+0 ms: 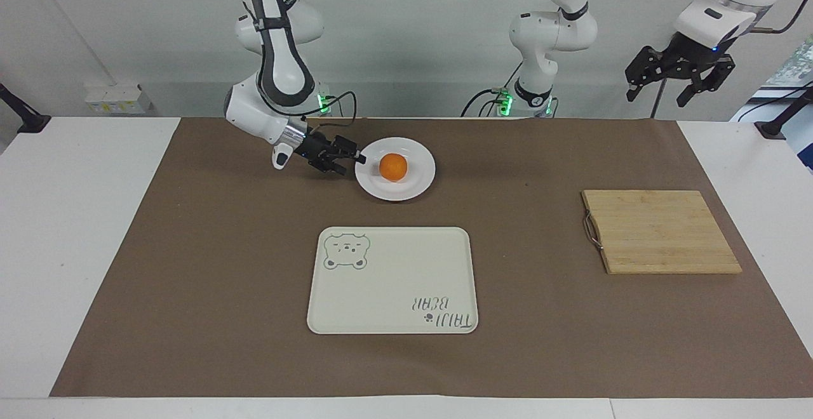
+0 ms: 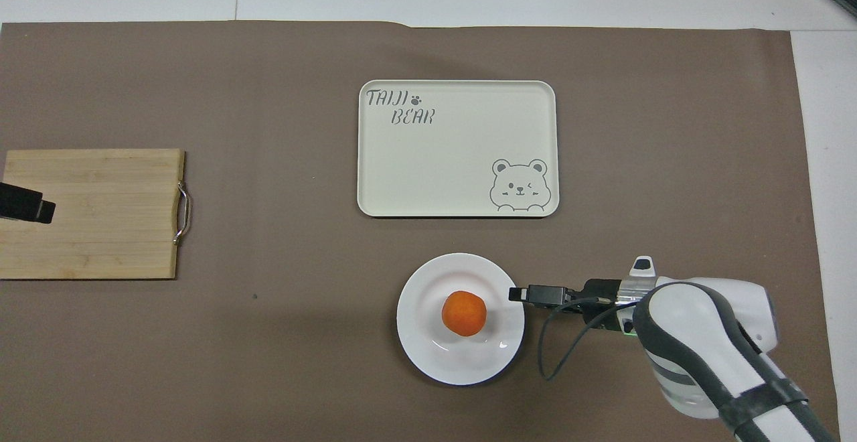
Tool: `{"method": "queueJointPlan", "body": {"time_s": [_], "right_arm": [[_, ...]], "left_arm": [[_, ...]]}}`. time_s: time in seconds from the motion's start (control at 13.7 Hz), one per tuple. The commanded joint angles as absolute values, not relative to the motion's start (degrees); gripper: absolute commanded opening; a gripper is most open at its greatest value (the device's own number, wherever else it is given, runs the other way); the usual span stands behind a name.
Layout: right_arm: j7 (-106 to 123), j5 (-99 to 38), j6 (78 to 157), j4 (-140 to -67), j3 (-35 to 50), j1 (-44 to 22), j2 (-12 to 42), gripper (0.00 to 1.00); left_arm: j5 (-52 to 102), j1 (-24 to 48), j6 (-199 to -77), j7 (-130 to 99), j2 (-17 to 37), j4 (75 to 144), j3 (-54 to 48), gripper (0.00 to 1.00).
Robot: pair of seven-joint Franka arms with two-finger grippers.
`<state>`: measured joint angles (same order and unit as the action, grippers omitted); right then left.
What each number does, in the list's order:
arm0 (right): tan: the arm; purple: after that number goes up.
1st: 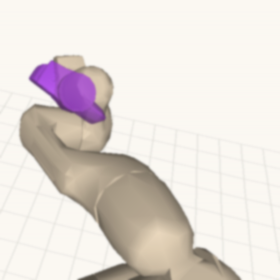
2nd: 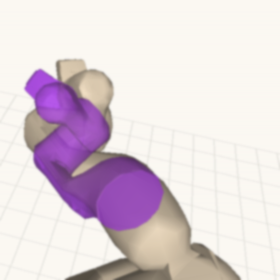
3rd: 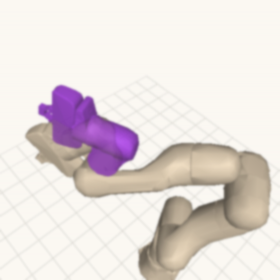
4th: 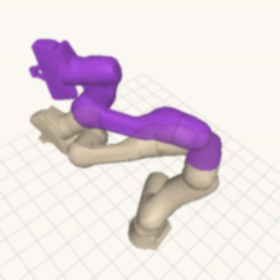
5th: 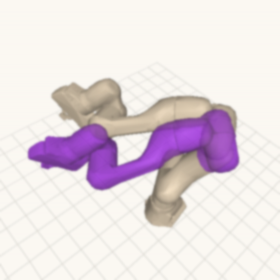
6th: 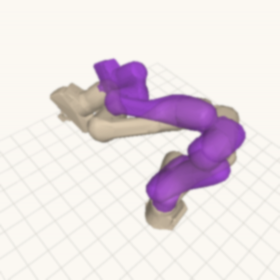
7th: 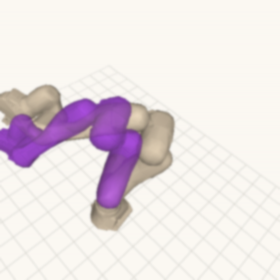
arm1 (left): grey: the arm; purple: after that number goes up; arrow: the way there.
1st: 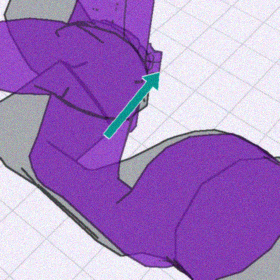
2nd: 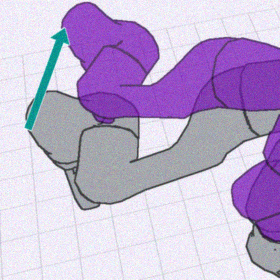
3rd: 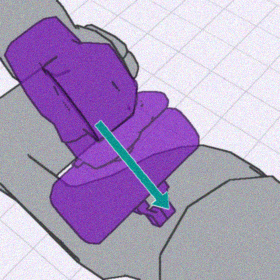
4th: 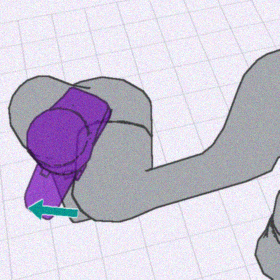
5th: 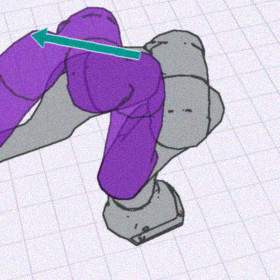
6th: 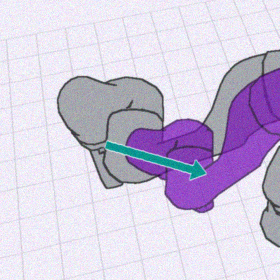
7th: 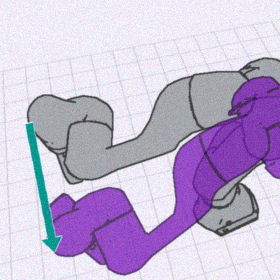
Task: Place orange and plate with both arms
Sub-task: 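Move the right gripper to the plate rim and grip it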
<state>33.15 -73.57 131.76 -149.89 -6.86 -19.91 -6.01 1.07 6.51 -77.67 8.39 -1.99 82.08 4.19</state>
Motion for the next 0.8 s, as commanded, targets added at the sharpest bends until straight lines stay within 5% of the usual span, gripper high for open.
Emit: {"method": "queueJointPlan", "body": {"time_s": [0.0, 0.73], "right_arm": [[35.2, -77.3, 134.2, -150.3, -6.9, -22.1, -4.8, 1.0], [35.2, -80.6, 134.4, -152.4, -6.9, -24.3, -5.3, 1.0]], "left_arm": [[0.8, 6.2, -77.0, 7.9, -2.2, 81.5, 4.0, 1.0], [0.8, 6.2, -77.0, 7.9, -2.1, 81.5, 4.0, 1.0]]}}
